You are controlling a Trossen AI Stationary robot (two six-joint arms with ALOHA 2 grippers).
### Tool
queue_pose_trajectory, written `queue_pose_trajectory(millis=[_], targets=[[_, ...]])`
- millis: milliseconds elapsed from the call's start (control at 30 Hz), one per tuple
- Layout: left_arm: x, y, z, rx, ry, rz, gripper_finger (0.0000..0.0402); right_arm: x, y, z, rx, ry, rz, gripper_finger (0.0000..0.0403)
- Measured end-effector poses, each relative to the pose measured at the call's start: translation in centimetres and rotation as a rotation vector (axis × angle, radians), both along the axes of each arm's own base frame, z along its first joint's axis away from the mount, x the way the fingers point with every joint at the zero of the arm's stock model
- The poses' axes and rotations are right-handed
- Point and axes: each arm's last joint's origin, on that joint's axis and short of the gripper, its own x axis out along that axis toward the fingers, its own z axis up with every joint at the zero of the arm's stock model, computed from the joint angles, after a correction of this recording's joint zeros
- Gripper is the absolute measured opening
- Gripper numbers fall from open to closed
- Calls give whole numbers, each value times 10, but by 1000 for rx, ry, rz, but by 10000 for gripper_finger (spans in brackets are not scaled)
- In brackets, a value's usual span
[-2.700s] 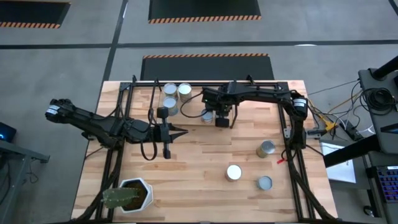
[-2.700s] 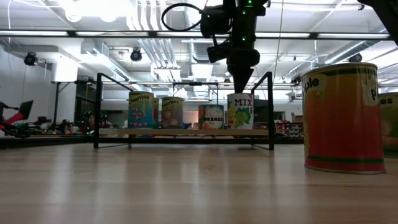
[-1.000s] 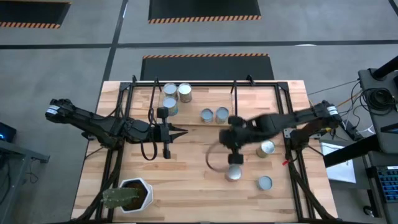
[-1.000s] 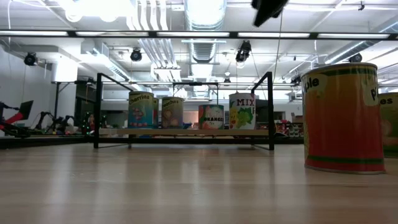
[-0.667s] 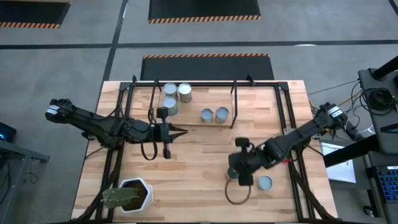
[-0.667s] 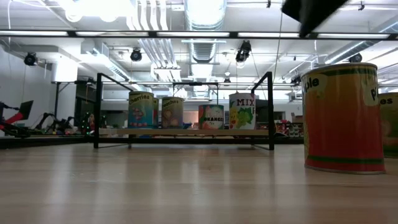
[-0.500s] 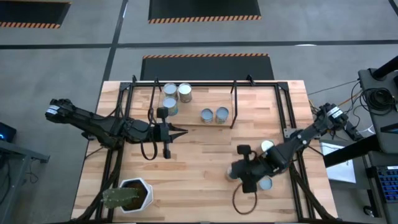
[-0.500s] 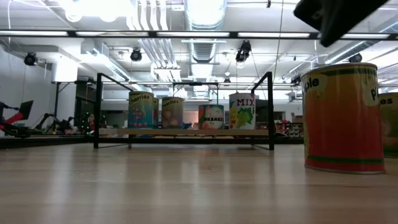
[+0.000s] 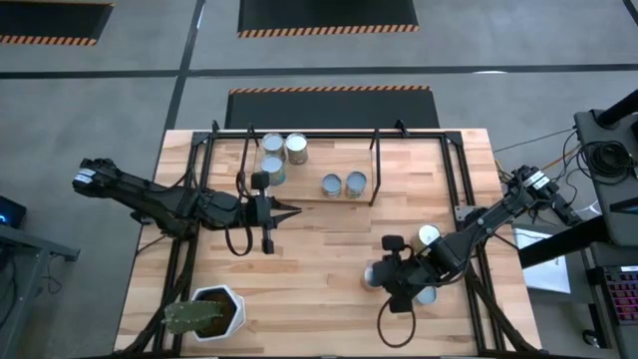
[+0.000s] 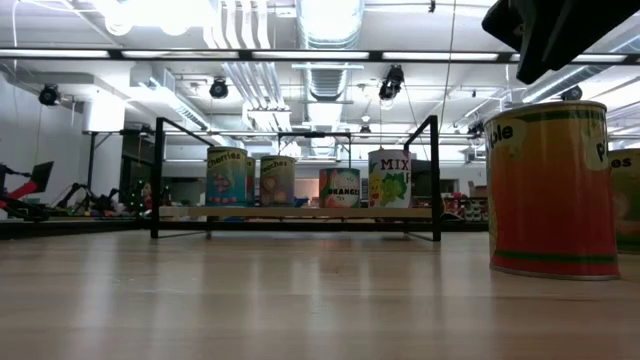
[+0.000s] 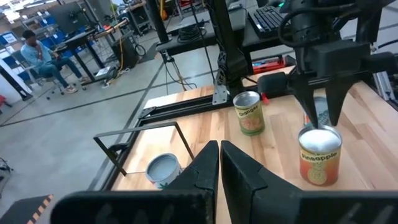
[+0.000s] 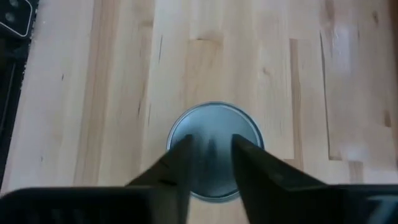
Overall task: Pick and place cans onto a shelf
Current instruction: Put the canned pineapple on the shelf
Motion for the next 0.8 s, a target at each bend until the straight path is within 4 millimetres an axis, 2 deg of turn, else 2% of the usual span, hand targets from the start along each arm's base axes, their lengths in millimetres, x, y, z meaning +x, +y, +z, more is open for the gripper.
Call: queue_pose_trajectory(millis=[267,433,533,800], targets=[[0,0,0,-12,-1,3,0,2,1,-4,-5,10,-28,281],[0,0,0,-11,0,3,0,3,3,-9,27,50,-14,359],[0,0,0,-12,0,3,0,3,4,-11,49,72,-6,376],[0,0,0,-12,0,3,0,1,3,-13,22,99,-10,380]])
